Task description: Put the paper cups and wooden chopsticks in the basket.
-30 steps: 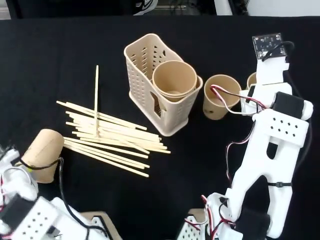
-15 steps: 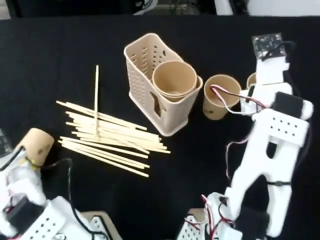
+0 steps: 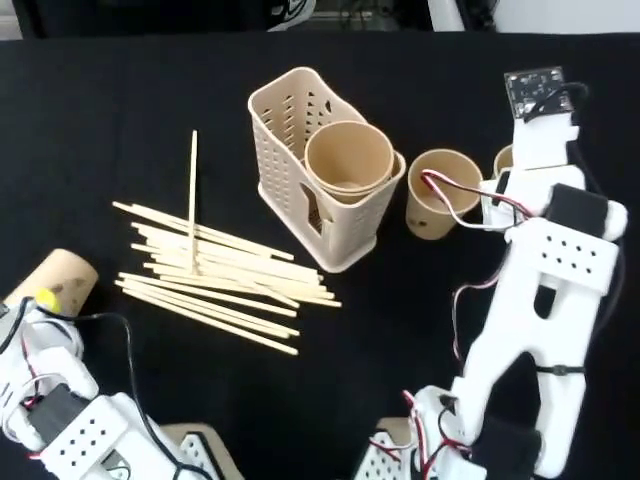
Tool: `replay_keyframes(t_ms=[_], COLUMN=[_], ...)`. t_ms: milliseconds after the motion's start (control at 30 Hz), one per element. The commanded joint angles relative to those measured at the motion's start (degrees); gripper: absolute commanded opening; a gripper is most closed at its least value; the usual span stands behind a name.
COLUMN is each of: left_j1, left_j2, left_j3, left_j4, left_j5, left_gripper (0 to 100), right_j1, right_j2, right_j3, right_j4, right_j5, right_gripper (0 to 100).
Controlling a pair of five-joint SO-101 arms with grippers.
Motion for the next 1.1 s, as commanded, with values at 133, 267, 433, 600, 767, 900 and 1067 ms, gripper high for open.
replay_keyframes(t_ms=[133, 267, 433, 600, 767, 900, 1067], left_j1=[0.31, 0.48, 2.77, 3.82, 3.74, 3.65, 3.65], left_j2=[0.0, 0.0, 0.0, 0.0, 0.0, 0.0, 0.0], left_j3=[-5.49, -4.35, 5.67, 7.78, 1.89, -5.05, -15.25], left_j4=[6.95, 6.33, -4.66, -6.77, -2.46, 3.08, 10.29], left_j5=[-0.79, -1.14, -8.7, -9.76, -7.21, -5.45, -5.45], left_gripper=[25, 25, 24, 10, 5, 3, 3], right_j1=[-2.9, -2.64, -2.55, -2.55, -2.55, -2.55, -2.46], right_j2=[2.59, 4.26, 4.18, 4.18, 4.18, 4.18, 4.18], right_j3=[-0.04, -0.04, -1.01, -1.54, -1.36, -1.27, -1.27], right_j4=[-1.14, -1.14, -0.88, -0.62, -0.53, -0.53, -0.53], right_j5=[-0.09, 0.0, 0.0, -0.09, -0.09, -0.09, -0.09], right_gripper=[1.3, 1.3, 1.3, 1.3, 1.3, 1.3, 1.3])
